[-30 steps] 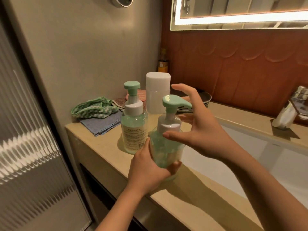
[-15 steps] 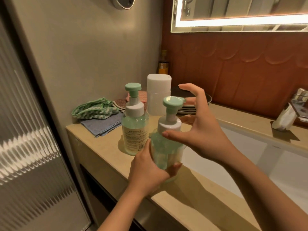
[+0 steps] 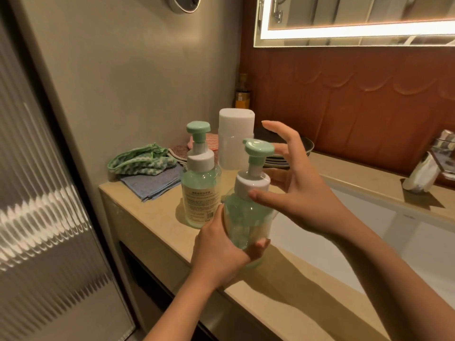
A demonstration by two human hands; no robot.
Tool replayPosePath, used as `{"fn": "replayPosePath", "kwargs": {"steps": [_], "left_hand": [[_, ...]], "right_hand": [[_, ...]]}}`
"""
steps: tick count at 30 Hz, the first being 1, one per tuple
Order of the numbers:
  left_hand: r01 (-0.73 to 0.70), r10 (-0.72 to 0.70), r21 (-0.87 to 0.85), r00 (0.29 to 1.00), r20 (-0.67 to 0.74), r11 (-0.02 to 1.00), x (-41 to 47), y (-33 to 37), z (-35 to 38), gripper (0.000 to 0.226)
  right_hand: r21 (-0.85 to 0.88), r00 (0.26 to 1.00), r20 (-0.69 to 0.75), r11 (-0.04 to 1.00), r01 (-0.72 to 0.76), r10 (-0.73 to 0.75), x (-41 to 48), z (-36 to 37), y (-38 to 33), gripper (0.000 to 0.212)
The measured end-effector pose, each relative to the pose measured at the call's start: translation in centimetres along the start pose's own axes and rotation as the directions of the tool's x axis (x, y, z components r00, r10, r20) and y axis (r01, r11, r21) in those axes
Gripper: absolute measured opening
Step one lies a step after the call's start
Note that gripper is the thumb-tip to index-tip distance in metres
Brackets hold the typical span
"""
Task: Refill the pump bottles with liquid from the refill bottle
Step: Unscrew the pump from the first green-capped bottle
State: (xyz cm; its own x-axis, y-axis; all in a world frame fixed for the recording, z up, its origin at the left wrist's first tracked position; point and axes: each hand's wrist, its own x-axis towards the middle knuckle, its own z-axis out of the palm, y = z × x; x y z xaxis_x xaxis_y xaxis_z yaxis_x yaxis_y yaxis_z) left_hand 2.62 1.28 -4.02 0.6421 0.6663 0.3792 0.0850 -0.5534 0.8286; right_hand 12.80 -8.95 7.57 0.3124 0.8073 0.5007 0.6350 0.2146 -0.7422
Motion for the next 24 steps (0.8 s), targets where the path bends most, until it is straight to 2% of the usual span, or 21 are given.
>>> {"fn": "replayPosePath", "kwargs": {"steps": [2, 5, 10, 14, 19, 24], "left_hand": [[-0.007, 0.007, 0.006, 1.000, -0.007, 1.000, 0.1, 0.1, 0.0, 0.080], [0.005, -0.005, -0.017, 1.000, -0.007, 1.000, 0.1, 0.2, 0.0, 0.077], [0.018, -0.018, -0.016, 1.000, -0.013, 1.000, 0.0, 0.1, 0.0, 0.076], [0.024, -0.024, 0.000, 0.999, -0.025, 1.000, 0.0, 0.1, 0.1, 0.084], [0.028, -0.028, 0.008, 0.999, -0.029, 1.000, 0.1, -0.2, 0.1, 0.083], [0.030, -0.030, 0.013, 1.000, -0.009, 0.999, 0.0, -0.1, 0.0, 0.089]], "right_hand": [[-0.004, 0.999, 0.036, 1.000, -0.012, 0.013, -0.1, 0.1, 0.0, 0.093], [-0.127, 0.999, -0.033, 0.992, -0.014, 0.010, -0.1, 0.8, -0.4, 0.094], [-0.211, 0.994, -0.091, 0.977, 0.044, -0.065, 0.0, 0.9, -0.4, 0.078], [-0.167, 0.984, -0.147, 0.983, 0.076, -0.101, 0.1, 0.3, -1.0, 0.063], [-0.094, 0.947, -0.284, 0.988, 0.125, -0.148, 0.2, -0.7, -1.5, 0.060], [0.043, 0.895, -0.430, 0.988, 0.149, -0.116, 0.2, -2.3, -1.9, 0.052]]}}
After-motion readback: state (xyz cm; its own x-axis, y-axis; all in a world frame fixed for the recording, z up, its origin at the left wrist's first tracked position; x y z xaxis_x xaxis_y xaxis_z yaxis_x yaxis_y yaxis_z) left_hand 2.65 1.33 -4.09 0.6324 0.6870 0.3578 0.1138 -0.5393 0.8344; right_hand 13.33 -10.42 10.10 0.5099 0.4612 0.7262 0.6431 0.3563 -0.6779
